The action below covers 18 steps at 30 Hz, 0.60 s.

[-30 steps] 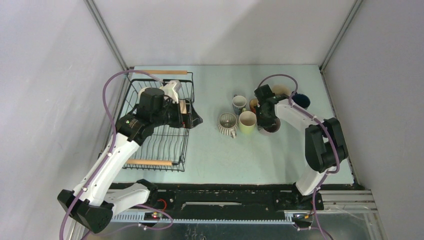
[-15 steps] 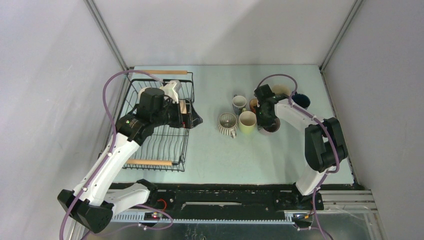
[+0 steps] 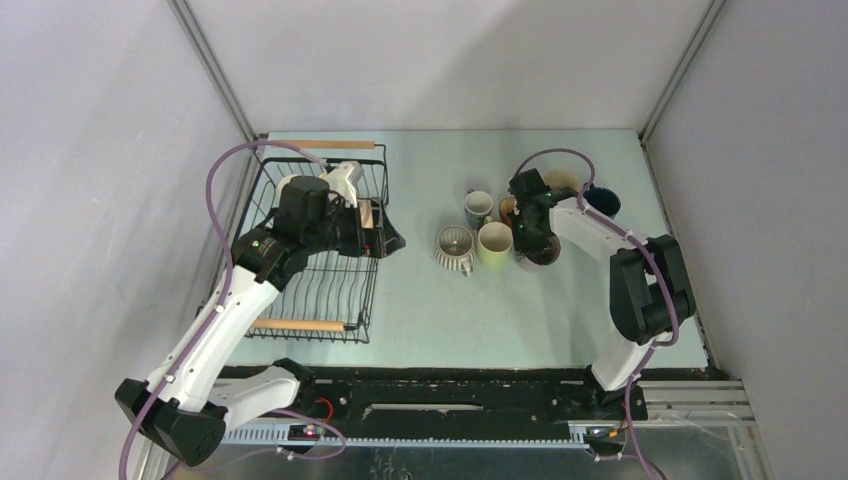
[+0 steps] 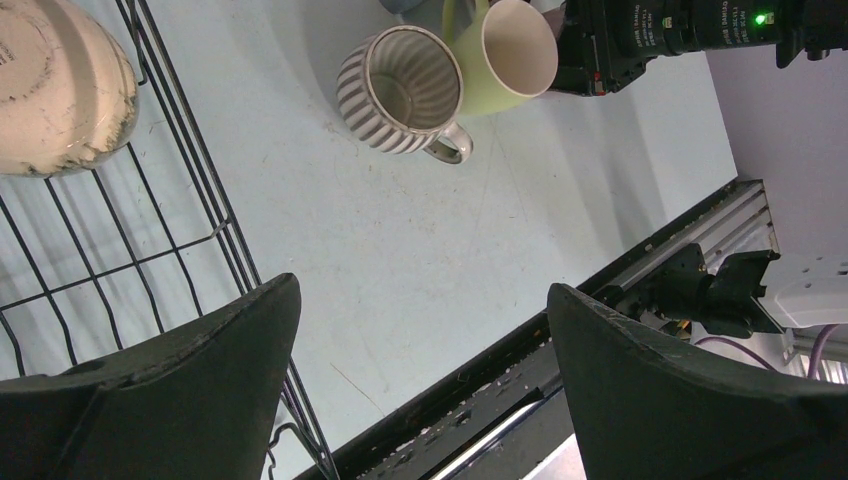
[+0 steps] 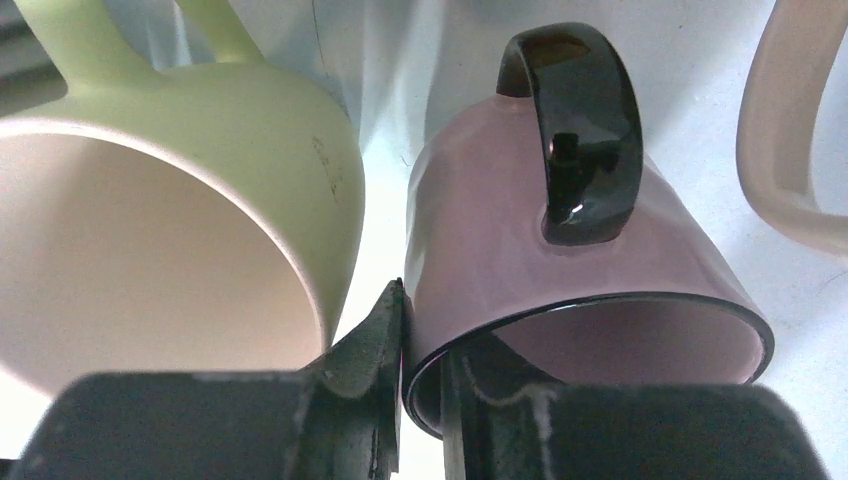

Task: Unload the cups from the dish rack
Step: Place the cup at the center of the board.

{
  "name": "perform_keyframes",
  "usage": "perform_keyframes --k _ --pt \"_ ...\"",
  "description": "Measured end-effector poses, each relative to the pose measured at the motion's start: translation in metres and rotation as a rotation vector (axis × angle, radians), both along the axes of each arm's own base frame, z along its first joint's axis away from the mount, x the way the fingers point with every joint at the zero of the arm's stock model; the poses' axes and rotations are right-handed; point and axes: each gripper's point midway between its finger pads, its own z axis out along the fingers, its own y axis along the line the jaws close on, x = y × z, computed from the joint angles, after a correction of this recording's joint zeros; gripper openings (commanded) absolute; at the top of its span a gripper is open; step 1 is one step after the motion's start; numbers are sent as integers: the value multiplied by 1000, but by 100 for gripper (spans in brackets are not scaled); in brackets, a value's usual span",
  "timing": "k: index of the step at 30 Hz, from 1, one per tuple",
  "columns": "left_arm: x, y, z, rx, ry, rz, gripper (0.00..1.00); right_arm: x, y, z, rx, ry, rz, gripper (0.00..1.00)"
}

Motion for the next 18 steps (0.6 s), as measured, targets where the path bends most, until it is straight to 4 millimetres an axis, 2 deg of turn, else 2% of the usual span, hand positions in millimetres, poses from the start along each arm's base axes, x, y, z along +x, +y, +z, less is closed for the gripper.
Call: perform_keyframes --k 18 --pt "-1 0 -1 2 4 0 100 1 1 3 5 -1 2 27"
